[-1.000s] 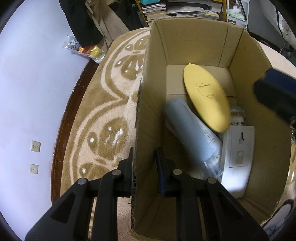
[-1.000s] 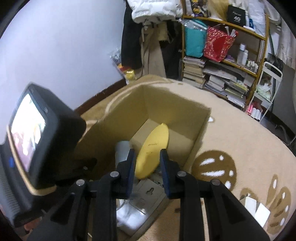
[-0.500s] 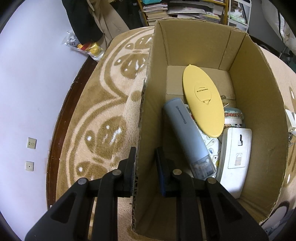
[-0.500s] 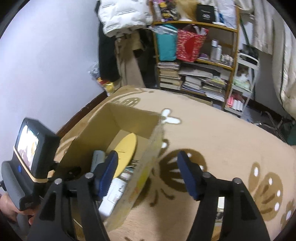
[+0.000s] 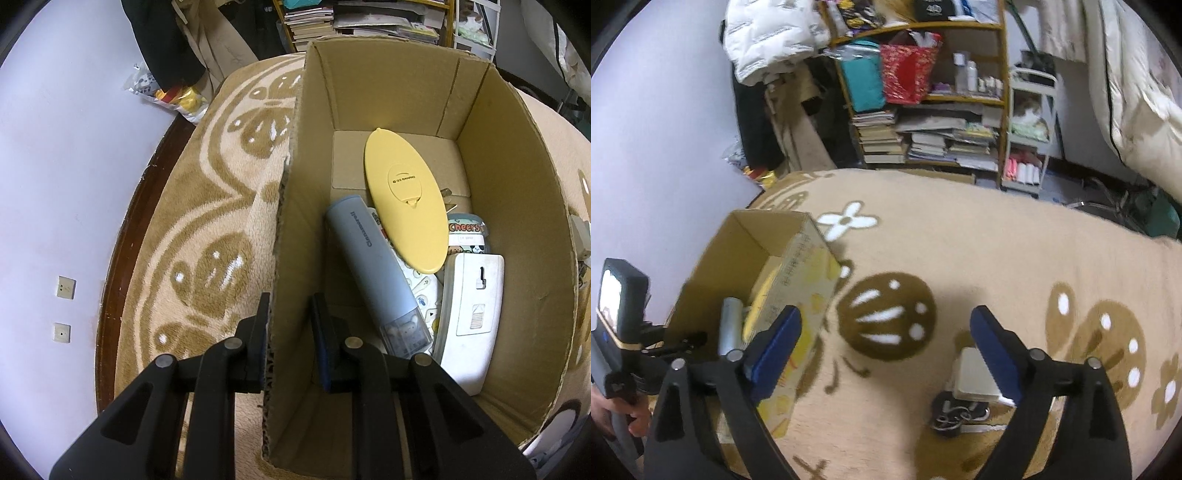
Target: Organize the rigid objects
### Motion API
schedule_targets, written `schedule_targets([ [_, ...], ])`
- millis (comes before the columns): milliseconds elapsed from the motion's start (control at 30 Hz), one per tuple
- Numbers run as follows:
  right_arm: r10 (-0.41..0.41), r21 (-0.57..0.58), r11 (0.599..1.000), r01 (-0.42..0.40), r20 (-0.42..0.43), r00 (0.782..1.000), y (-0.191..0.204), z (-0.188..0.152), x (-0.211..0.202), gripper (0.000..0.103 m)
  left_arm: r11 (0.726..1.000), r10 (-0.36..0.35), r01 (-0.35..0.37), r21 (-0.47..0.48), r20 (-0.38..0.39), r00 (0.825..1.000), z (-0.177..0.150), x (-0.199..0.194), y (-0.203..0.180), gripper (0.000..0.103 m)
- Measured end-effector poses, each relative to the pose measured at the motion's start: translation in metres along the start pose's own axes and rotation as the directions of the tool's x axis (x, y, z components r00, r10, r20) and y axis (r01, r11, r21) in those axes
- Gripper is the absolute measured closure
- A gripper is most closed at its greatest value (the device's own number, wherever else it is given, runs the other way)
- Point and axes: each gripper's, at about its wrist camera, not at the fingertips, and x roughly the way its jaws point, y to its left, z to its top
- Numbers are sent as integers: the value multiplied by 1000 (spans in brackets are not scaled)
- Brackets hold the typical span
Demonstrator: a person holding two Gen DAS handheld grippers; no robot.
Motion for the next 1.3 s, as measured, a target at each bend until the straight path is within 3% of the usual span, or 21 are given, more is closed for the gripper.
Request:
schedule_targets([
  [400,-61,68,995,69,-110,992,-47,-20,48,0,1000,11,-11,10,3,1000,-1,1,-4,84],
  [767,-83,114,988,105,-185,979,-66,-32,75,0,1000,21,-21,18,4,1000,-1,1,-6,83],
  [1300,-79,137,985,102,-160,984,-64,-30,81,0,999,39,-39,28,6,999,-1,0,-9,83],
])
